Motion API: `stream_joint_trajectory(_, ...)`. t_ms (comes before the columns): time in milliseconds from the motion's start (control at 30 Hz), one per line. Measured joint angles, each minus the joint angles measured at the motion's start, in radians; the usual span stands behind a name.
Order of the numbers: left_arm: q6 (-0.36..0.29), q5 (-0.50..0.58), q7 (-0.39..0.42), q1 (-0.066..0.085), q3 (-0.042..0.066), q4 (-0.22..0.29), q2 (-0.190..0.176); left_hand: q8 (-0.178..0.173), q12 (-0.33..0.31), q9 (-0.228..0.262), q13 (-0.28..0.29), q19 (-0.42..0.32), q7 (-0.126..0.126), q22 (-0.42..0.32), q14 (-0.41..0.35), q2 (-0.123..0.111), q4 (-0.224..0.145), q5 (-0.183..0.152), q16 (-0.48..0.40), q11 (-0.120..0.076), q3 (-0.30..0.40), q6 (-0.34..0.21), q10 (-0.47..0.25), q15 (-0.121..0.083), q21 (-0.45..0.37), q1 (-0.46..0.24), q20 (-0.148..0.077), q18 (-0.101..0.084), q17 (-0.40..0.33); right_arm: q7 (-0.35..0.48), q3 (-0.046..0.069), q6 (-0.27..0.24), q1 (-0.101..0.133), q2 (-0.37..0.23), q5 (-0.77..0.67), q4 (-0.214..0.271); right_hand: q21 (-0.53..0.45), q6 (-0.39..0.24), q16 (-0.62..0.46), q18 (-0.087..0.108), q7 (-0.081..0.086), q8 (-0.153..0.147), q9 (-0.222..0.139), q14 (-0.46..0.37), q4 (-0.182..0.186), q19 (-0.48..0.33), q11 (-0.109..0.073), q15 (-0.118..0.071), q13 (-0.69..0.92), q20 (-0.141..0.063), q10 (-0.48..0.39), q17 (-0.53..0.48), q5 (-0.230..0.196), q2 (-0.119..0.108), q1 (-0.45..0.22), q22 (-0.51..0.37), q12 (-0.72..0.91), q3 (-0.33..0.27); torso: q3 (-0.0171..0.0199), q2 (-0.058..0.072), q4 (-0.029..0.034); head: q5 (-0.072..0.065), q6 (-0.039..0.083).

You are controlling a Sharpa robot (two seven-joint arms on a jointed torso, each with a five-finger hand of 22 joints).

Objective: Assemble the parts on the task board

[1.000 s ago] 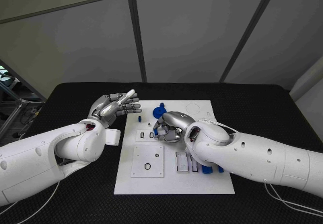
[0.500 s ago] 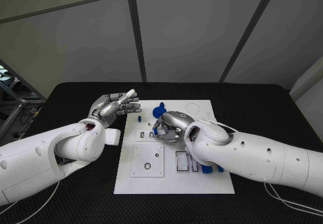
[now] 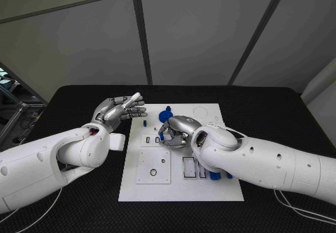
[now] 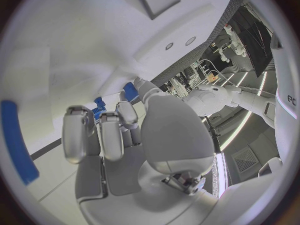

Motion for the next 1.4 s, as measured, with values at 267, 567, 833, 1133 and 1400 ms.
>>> stream_joint_trajectory(267,0.000,0.000,-0.001,0.000,0.000,-0.001,0.001,0.000,0.000,0.000,0.000,0.000,0.000,0.000,0.000,0.000,0.000,0.000,0.000,0.000,0.000,0.000,0.000,0.000,0.000,0.000,0.000,0.000,0.000,-0.001,-0.001,-0.003,-0.001,0.001,0.000,-0.001,-0.004,-0.011,0.000,0.000,0.003,-0.003,-0.003,-0.004,0.003,0.000,-0.004,0.004,-0.004,0.000,-0.004,0.000,0.000,-0.004,0.004,0.000,-0.005,-0.003,0.0002,0.000,0.0000,0.000,0.000)
stream_joint_trajectory(567,0.001,0.000,-0.001,0.000,0.000,-0.002,0.002,0.000,0.000,0.000,0.000,0.000,0.000,-0.001,0.000,0.000,-0.001,0.000,0.000,0.000,-0.001,0.000,0.000,0.000,0.000,0.000,0.000,0.000,0.000,0.003,-0.002,-0.034,-0.003,-0.002,0.002,0.001,-0.004,-0.017,0.000,0.000,0.004,-0.006,0.000,-0.004,0.006,0.004,-0.004,0.004,-0.002,0.004,-0.004,0.000,0.006,-0.004,0.004,0.000,-0.005,-0.006,0.0003,0.000,0.0000,0.000,0.002)
stream_joint_trajectory(833,0.002,0.000,-0.003,0.000,0.000,-0.004,0.003,0.000,0.000,0.000,0.000,-0.004,0.000,-0.002,0.000,0.000,-0.003,0.000,-0.004,0.000,-0.003,0.000,0.000,0.000,-0.004,0.000,0.004,0.000,0.001,0.020,-0.002,-0.082,-0.006,-0.011,0.004,0.017,-0.004,-0.029,0.000,0.000,0.006,-0.006,0.000,-0.004,0.013,0.004,0.000,0.004,-0.004,0.004,-0.007,0.000,0.015,-0.024,0.005,0.001,-0.005,-0.019,0.0005,0.000,0.0006,-0.002,0.004)
stream_joint_trajectory(1133,0.008,-0.009,-0.014,0.000,0.000,-0.015,0.004,-0.004,0.000,0.000,0.000,-0.009,0.000,-0.003,-0.004,0.000,-0.006,0.000,-0.004,0.005,-0.006,0.000,0.005,0.003,-0.007,0.000,0.005,0.000,0.003,0.099,-0.001,-0.152,-0.008,-0.054,0.032,0.070,-0.006,-0.046,-0.007,0.000,0.011,-0.006,0.001,0.000,0.022,0.000,0.004,0.007,-0.011,0.008,-0.011,0.000,0.042,-0.030,0.012,-0.007,-0.005,-0.044,0.0002,-0.004,0.0006,0.000,0.013)
stream_joint_trajectory(1400,0.024,-0.098,-0.062,0.000,0.000,-0.045,0.002,0.014,0.050,0.010,0.027,0.057,-0.023,0.018,0.121,0.000,-0.015,0.000,0.072,-0.034,-0.015,0.059,0.127,-0.036,0.036,0.000,-0.024,0.000,0.052,0.197,0.016,-0.178,0.000,-0.128,0.089,0.119,-0.017,-0.041,-0.014,0.000,0.005,0.010,0.006,0.000,0.029,-0.007,0.002,0.007,-0.028,0.015,-0.020,0.000,0.055,-0.030,0.012,-0.027,-0.015,-0.059,-0.0030,-0.014,0.0005,0.006,0.017)
